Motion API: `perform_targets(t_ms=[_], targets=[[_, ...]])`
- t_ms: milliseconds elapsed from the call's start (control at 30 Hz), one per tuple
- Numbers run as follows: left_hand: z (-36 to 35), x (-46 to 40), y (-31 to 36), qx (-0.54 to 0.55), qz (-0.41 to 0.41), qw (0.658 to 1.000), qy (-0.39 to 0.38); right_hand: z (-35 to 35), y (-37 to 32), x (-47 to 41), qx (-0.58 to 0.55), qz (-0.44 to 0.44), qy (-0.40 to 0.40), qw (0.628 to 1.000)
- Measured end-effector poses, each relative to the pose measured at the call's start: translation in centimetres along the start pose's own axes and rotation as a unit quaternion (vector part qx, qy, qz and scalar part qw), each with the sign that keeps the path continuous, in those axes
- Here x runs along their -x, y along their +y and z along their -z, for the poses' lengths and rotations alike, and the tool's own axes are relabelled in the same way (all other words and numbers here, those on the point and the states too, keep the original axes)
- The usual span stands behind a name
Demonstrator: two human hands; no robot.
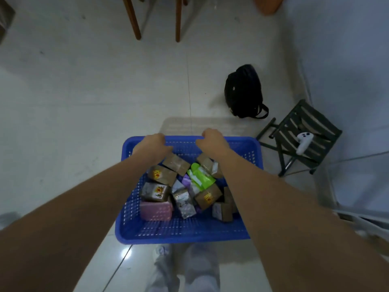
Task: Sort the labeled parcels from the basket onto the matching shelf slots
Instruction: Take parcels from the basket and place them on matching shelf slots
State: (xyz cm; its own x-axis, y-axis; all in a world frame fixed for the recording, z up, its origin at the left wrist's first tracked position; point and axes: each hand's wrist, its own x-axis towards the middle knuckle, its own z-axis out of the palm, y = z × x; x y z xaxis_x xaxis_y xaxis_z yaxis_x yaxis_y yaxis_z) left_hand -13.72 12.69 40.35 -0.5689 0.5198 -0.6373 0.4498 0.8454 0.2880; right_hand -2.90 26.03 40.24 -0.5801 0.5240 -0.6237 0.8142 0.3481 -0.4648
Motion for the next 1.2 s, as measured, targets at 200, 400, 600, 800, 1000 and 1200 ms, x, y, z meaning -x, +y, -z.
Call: perform_targets(t_ms=[200,400,600,800,1000,1200], targets=[[-9.6,-7.3,-2.7,0.024,0.028,0.999,-0.027,-8.5,6.7,-7.8,0.005,-0.008,-0.046,0.999],[-18.0,-11.2,-3.6,0.056,0.040,0.995,-0.070,-15.1,15.2,-11.3,0.010,-0.069,-0.076,0.995],[-25.9,-13.8,-5.4,0.091,0.076,0.986,-0.116,-18.3,22.5,-14.5,0.082,-0.134,0.059,0.986],[-30.8,-16.4,-7.9,0.088,0.093,0.984,-0.121,-20.6,25.4,-20.2,-0.017,-0.246,0.092,0.965],[-31.9,-17.7,-9.5,0.099,0.106,0.983,-0.112,-22.7,27.0,-21.6,-0.099,-0.283,0.160,0.940],[-28.1,-14.5,-6.9,0.197,0.115,0.970,-0.086,-22.1,24.4,-15.3,-0.415,-0.232,0.076,0.876]])
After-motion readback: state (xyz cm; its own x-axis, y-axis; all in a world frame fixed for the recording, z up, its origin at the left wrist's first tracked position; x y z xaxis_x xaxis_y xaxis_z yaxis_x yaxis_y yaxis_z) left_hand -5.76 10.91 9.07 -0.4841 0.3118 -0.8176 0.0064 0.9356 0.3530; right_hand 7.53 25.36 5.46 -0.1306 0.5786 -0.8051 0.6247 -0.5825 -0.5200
